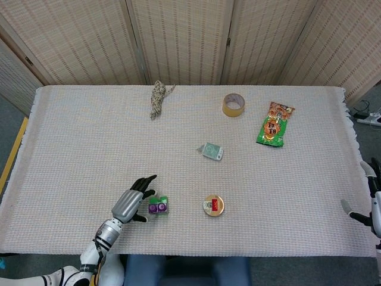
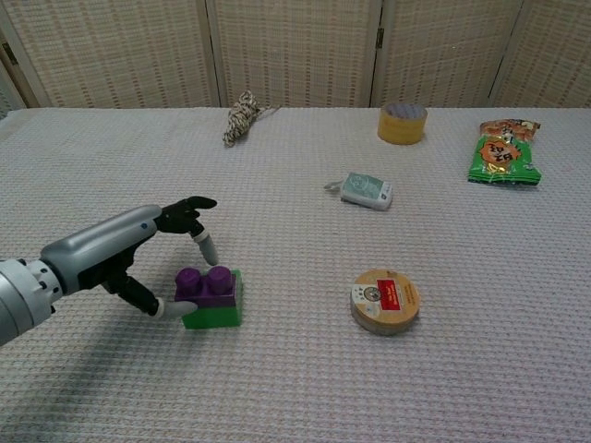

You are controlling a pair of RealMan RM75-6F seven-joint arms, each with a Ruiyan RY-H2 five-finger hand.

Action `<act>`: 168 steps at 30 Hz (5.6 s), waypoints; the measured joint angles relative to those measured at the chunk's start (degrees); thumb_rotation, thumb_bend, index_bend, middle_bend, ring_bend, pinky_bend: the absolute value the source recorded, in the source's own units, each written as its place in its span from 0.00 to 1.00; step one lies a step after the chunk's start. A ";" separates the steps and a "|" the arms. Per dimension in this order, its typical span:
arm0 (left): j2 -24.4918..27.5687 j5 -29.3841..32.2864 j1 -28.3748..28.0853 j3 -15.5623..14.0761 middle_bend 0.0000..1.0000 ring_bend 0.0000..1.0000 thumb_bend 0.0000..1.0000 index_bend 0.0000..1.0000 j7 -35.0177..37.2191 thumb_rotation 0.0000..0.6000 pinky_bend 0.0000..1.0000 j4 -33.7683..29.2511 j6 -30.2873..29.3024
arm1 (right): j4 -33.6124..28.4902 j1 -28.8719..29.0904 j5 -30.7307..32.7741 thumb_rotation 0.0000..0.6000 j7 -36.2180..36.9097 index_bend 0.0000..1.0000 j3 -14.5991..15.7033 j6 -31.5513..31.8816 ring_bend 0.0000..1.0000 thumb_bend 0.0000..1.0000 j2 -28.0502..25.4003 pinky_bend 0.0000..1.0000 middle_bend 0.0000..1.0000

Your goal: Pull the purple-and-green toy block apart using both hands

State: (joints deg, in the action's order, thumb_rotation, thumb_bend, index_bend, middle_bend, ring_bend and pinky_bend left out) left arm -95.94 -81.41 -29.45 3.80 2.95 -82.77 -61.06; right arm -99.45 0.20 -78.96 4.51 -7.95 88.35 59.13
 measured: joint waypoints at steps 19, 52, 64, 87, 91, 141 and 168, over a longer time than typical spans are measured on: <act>-0.50 1.51 -0.40 0.34 0.07 0.00 0.48 0.61 4.67 1.00 0.00 1.61 1.32 | 0.04 -0.08 0.46 1.00 -0.81 0.00 -0.45 0.37 0.00 0.29 0.49 0.00 0.00; 12.17 7.60 2.43 8.62 0.10 0.00 0.57 0.70 1.14 1.00 0.00 -20.85 -7.83 | 18.89 15.29 -16.77 1.00 37.93 0.00 3.12 -10.29 0.00 0.29 13.02 0.00 0.00; 13.29 18.40 0.48 13.12 0.12 0.00 0.58 0.70 -1.00 1.00 0.00 -27.96 -5.88 | 31.69 24.42 -19.25 1.00 69.05 0.00 5.13 -13.91 0.00 0.29 23.26 0.00 0.00; 10.14 20.51 -1.99 14.31 0.13 0.00 0.58 0.69 -0.81 1.00 0.00 -29.63 -6.24 | 44.80 38.73 -19.17 1.00 93.45 0.00 7.35 -19.87 0.00 0.29 41.78 0.00 0.00; 9.10 20.82 -2.57 14.34 0.13 0.00 0.58 0.69 -0.67 1.00 0.00 -29.19 -5.86 | 45.01 40.09 -18.61 1.00 93.88 0.00 7.41 -20.89 0.00 0.29 43.19 0.00 0.00; 2.52 13.94 -4.52 13.68 0.16 0.00 0.58 0.69 9.10 1.00 0.00 -24.94 -4.10 | 41.62 43.90 -14.30 1.00 98.85 0.70 7.51 -20.98 0.19 0.29 46.29 0.20 0.24; 8.57 3.64 2.50 6.44 0.16 0.00 0.58 0.63 16.24 1.00 0.00 -11.85 -9.61 | 33.90 34.43 -11.20 1.00 58.12 0.72 9.34 -16.91 0.18 0.29 31.39 0.20 0.26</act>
State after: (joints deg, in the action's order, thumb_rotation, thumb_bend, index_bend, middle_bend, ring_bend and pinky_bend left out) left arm -87.36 -77.77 -26.95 10.24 19.18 -94.62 -70.68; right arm -65.54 34.63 -90.16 62.63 1.39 71.45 90.52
